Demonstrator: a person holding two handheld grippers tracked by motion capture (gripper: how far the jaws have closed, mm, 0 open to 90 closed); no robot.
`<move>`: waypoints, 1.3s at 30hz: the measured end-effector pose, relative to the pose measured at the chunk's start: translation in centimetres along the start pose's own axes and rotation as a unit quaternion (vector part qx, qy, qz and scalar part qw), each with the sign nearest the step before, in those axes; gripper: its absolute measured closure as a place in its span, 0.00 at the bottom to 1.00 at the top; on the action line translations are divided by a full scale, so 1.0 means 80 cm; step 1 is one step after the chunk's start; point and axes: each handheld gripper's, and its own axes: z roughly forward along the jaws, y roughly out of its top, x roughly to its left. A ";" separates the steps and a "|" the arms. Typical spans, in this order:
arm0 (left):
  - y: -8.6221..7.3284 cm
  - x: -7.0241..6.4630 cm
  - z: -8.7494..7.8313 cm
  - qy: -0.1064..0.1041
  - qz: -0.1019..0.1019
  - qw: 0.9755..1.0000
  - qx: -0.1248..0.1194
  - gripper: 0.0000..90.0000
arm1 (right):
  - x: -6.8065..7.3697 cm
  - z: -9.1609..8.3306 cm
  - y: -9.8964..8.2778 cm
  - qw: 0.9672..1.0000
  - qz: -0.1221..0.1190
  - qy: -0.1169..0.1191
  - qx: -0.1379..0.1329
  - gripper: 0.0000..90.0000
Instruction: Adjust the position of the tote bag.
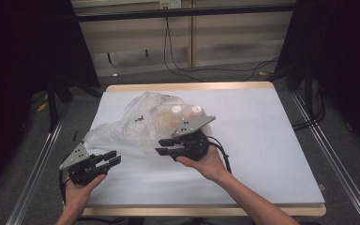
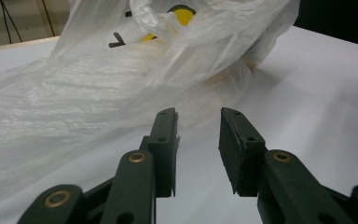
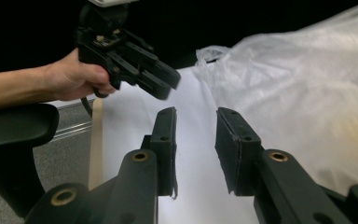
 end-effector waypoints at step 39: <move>0.072 0.032 0.059 -0.073 -0.008 0.997 -0.023 1.00 | -0.013 0.011 0.012 1.000 -0.006 -0.003 -0.018 0.65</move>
